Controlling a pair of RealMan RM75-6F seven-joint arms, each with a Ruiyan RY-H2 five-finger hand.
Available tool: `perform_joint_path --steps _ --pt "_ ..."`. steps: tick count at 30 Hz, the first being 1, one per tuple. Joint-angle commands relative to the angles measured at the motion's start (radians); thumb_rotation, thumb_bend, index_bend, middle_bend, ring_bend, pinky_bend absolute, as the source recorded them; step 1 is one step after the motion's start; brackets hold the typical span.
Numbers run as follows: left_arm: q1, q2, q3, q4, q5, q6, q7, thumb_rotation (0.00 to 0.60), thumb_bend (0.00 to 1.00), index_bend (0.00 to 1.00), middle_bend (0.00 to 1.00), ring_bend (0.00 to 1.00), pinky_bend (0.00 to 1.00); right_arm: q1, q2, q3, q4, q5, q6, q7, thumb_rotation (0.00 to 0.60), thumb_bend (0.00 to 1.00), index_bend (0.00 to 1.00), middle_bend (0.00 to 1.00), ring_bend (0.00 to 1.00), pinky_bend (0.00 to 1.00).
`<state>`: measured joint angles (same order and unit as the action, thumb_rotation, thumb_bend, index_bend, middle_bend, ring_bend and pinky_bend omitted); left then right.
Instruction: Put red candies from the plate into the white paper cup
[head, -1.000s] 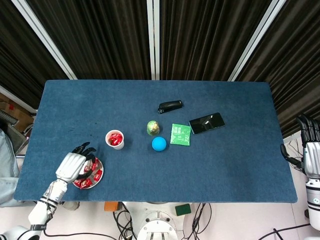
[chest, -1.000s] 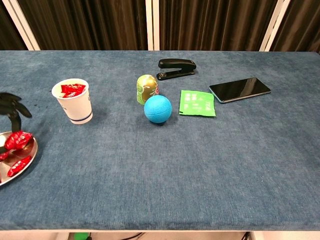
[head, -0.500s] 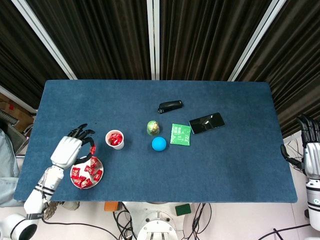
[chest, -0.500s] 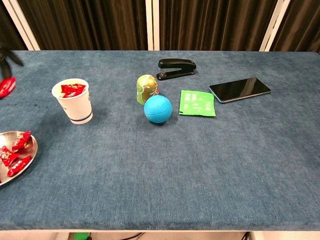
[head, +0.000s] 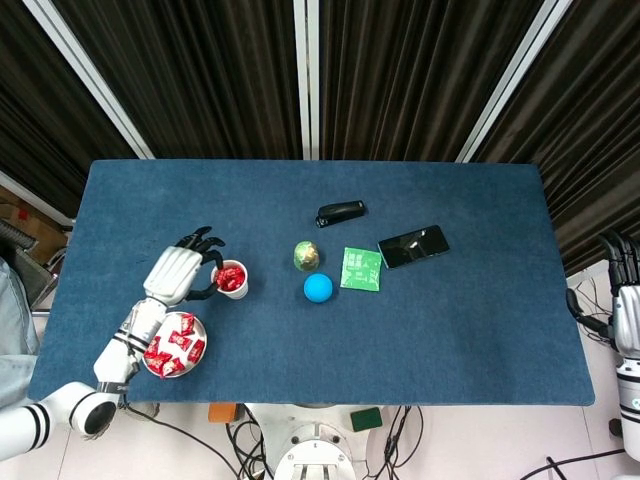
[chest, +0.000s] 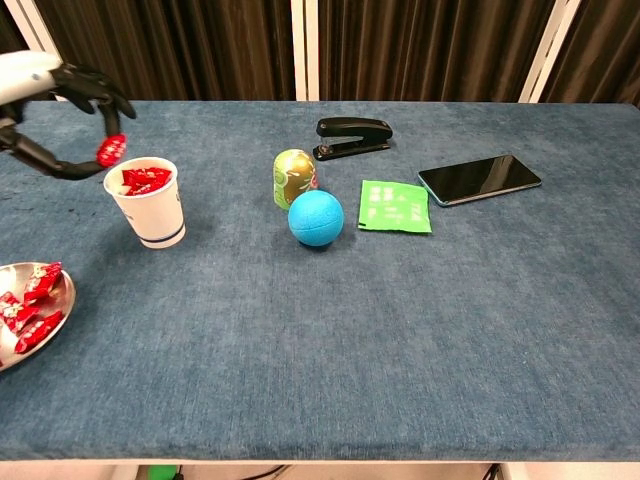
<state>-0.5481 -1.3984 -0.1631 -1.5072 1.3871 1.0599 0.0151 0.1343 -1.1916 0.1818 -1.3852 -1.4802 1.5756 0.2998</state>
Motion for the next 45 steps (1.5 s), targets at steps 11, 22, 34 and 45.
perform_joint_path --steps 11,22,34,45 --pt "-0.039 -0.037 0.018 0.035 -0.004 -0.033 0.019 0.600 0.29 0.50 0.25 0.07 0.22 0.004 -0.005 0.002 0.011 0.007 -0.013 0.007 0.600 0.35 0.00 0.00 0.00 0.00" --pt "-0.045 -0.031 0.035 0.042 -0.002 -0.035 0.010 0.600 0.29 0.37 0.25 0.07 0.21 0.004 -0.006 0.003 0.015 0.010 -0.015 0.008 0.600 0.35 0.00 0.00 0.00 0.00" --pt "0.025 0.051 0.063 -0.019 -0.008 0.054 0.018 0.600 0.30 0.32 0.23 0.07 0.22 0.005 -0.004 0.003 0.008 0.005 -0.011 0.004 0.600 0.35 0.00 0.00 0.00 0.00" --pt "0.153 0.116 0.170 -0.074 0.059 0.171 -0.001 0.600 0.31 0.35 0.23 0.07 0.22 0.009 -0.008 0.000 -0.001 -0.005 -0.009 -0.008 0.600 0.35 0.00 0.00 0.00 0.00"
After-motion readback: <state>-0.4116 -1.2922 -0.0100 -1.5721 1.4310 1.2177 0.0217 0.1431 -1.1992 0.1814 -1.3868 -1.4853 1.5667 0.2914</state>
